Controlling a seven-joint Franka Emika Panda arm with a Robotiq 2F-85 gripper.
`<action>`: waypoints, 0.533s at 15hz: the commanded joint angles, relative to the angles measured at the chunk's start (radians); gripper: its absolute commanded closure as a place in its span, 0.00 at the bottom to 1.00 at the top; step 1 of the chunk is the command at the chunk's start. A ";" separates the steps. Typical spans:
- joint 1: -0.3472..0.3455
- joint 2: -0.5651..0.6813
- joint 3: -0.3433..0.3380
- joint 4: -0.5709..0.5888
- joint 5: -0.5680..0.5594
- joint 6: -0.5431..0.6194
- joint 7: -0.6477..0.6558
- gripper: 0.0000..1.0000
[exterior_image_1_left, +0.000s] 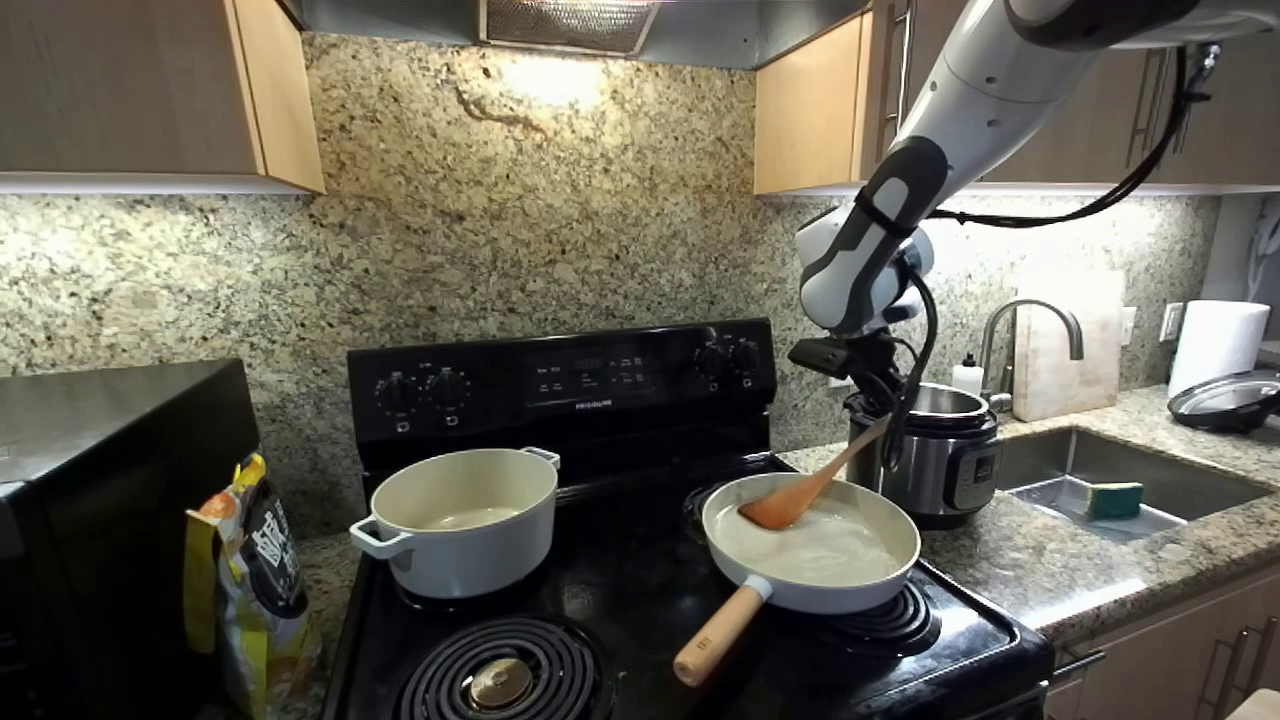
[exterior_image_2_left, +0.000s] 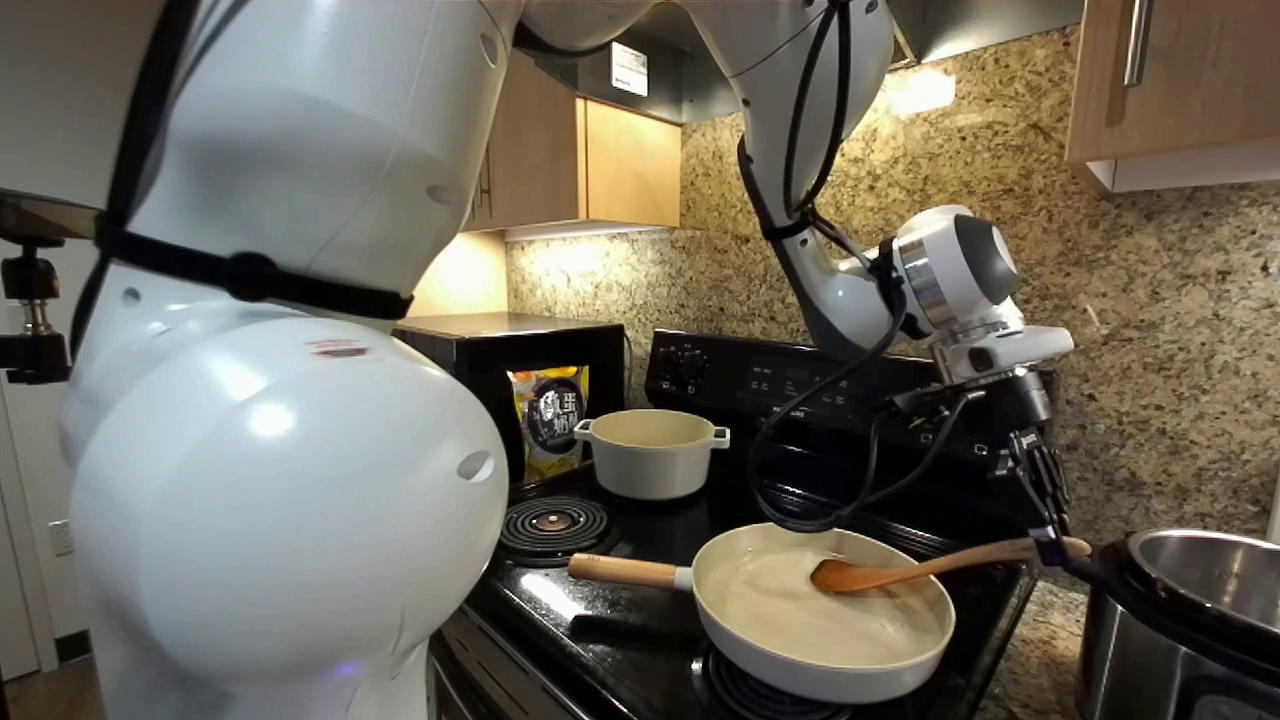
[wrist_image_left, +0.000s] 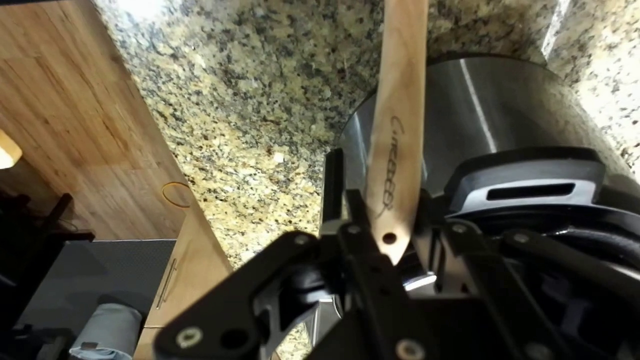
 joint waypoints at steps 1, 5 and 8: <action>0.017 -0.047 0.001 -0.079 -0.050 0.021 0.058 0.89; 0.030 -0.091 0.007 -0.176 -0.098 0.058 0.073 0.89; 0.023 -0.140 0.003 -0.259 -0.152 0.094 0.100 0.89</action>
